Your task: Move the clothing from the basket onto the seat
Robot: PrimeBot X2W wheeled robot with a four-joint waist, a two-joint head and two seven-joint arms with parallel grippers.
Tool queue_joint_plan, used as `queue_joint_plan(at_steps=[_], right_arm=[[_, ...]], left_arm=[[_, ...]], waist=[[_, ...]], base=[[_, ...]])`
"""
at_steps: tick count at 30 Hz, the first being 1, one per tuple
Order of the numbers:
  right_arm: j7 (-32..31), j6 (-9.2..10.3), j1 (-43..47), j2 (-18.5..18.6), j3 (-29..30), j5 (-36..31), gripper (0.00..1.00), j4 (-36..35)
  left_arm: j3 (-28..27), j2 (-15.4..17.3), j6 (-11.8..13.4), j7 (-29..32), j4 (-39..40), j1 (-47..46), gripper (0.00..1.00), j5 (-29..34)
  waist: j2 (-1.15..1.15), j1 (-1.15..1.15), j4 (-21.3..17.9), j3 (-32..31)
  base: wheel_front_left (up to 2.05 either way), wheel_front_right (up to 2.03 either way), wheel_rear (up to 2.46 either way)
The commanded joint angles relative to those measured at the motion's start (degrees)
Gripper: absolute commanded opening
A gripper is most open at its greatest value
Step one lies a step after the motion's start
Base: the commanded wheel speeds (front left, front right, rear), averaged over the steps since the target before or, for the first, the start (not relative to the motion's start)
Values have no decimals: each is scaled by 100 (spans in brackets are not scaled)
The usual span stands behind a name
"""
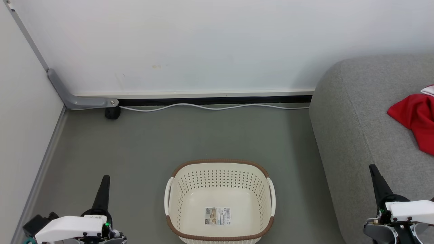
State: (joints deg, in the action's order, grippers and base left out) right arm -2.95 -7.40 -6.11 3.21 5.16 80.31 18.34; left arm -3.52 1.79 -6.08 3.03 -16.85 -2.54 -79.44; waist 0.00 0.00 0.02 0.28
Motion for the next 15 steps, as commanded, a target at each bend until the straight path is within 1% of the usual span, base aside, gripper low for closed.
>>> queue_joint_plan(at_steps=[1,15], right_arm=[[-66,-8,-78,31,-61,181,0,-228],[-302,-9,-21,-22,101,998,0,-394]], left_arm=[[-184,96,-92,57,186,-303,0,-187],[-279,107,-132,293,261,-354,0,-1071]], waist=[[0,0,0,-1],[0,0,-2,-8]], base=[[0,0,0],[0,0,0]])
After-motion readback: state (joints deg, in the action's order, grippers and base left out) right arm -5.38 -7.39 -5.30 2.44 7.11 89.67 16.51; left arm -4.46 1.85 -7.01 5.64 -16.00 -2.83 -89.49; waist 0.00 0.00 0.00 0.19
